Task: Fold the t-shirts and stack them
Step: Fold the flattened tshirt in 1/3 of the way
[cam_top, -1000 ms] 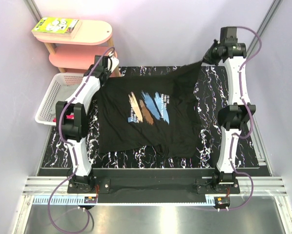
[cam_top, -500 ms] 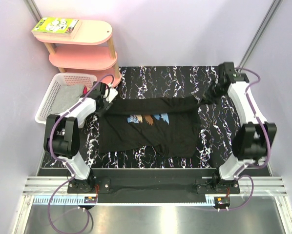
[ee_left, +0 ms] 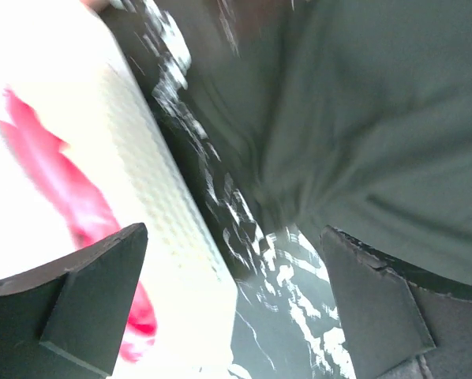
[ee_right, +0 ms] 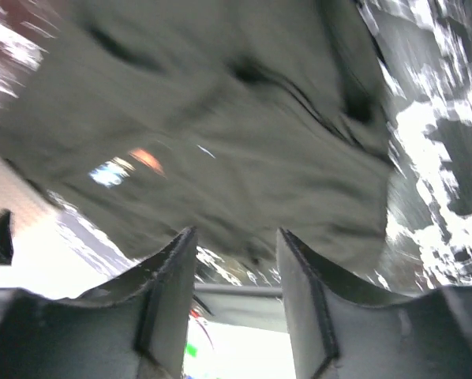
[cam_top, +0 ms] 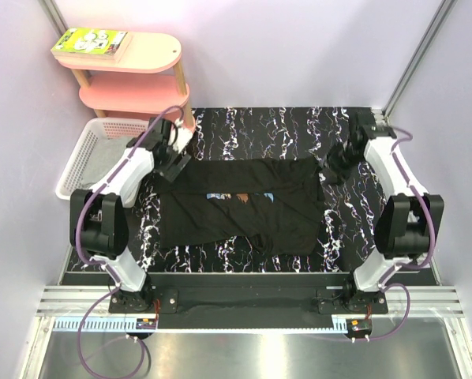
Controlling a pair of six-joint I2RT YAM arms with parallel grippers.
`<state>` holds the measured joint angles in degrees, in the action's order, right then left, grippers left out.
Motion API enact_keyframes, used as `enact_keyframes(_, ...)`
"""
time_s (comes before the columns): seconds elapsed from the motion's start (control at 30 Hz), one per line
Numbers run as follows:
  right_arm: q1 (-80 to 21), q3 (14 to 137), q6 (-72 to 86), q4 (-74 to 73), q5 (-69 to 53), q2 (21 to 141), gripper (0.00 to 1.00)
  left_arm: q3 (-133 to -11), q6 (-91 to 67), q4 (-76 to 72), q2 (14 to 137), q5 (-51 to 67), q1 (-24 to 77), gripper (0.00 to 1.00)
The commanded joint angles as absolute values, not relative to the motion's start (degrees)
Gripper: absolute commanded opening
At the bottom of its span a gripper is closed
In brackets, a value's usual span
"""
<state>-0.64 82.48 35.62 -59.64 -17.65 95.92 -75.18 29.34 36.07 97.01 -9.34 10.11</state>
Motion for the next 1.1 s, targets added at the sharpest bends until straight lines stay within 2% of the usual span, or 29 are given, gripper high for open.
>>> enact_keyframes(0.0, -0.8, 97.7, 36.0, -56.5, -18.5, 103.8, 0.47, -83.2, 25.8, 36.6, 95.0, -7.0, 14.9, 0.98)
enact_keyframes(0.13, -1.0, 110.1, 37.4, -55.7, -22.6, 116.6, 0.43, -87.3, 23.7, 37.7, 100.5, -6.2, 19.1, 0.95)
enact_keyframes(0.23, -1.6, 112.8, 38.0, -55.5, -24.2, 121.0, 0.42, -89.1, 22.6, 38.5, 104.2, -5.7, 19.5, 0.92)
enact_keyframes(0.4, -3.4, 107.4, 36.0, -54.6, -25.9, 120.3, 0.40, -90.9, 22.2, 38.5, 108.2, -6.0, 19.5, 0.90)
enact_keyframes(0.7, -4.3, 88.0, 33.0, -51.2, -25.1, 111.6, 0.39, -100.2, 19.2, 40.4, 117.6, -4.1, 20.8, 0.87)
enact_keyframes(0.9, -4.3, 86.4, 30.7, -51.2, -22.8, 110.3, 0.40, -104.0, 19.5, 41.4, 122.3, -4.9, 22.4, 0.86)
enact_keyframes(1.07, -4.2, 89.7, 29.3, -51.2, -21.8, 112.4, 0.46, -104.2, 20.5, 41.5, 123.0, -5.8, 23.0, 0.86)
